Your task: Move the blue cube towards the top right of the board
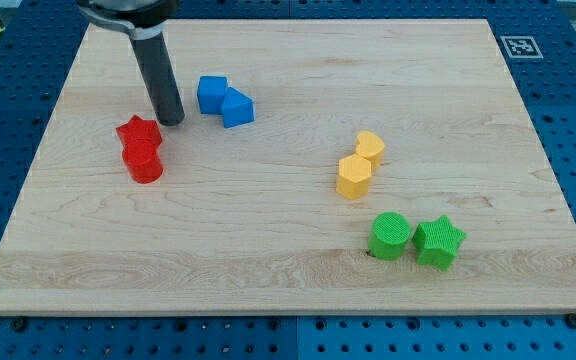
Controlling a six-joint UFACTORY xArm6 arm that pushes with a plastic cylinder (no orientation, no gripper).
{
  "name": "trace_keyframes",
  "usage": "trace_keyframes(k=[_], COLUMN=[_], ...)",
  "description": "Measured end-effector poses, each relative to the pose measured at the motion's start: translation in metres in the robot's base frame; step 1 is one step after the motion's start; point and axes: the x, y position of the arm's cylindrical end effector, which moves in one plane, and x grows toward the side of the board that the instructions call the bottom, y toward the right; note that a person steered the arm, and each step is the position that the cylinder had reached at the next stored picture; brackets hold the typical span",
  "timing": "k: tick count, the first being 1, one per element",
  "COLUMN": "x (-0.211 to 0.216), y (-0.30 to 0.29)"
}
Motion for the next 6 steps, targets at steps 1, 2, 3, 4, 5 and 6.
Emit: trace_keyframes(k=[1, 2, 3, 4, 5, 6], x=[-0.003, -0.020, -0.029, -0.029, -0.029, -0.030], y=[0.000, 0.014, 0.045, 0.087, 0.130, 0.161])
